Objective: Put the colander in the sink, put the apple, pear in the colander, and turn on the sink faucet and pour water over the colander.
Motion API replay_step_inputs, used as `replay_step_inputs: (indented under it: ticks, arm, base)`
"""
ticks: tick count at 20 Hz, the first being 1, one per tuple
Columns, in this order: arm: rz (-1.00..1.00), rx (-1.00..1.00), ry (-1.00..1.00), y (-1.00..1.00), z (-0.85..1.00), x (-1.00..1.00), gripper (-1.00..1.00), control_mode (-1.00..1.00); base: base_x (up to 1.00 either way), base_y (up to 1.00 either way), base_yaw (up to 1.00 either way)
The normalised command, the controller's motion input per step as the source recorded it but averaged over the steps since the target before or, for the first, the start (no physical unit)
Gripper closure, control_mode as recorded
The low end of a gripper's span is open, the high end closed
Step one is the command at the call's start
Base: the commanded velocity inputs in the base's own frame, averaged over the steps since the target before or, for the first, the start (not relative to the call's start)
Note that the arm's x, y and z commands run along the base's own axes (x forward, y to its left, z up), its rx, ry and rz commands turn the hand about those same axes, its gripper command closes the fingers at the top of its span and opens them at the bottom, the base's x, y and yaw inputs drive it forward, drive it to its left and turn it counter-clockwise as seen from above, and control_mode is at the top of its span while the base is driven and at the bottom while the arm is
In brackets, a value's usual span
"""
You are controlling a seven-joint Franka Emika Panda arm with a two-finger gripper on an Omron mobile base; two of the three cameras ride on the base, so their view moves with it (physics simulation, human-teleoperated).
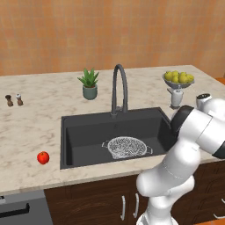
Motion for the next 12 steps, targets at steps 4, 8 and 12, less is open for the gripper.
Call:
replay_step_inputs:
  ticks: [4,8,12]
  arm:
    - [0.12,0.05,0.0,0.0,-0.21,0.16,-1.0,-1.0]
    - [0.05,0.05,0.08,0.0,-0.17,0.24,-1.0,-1.0]
    - [0.01,0.04,0.15,-0.01,-0.15,0.26,-1.0,-1.0]
  base:
    - [0.0,0.0,0.0]
    - [0.0,0.0,0.0]
    - [0.0,0.0,0.0]
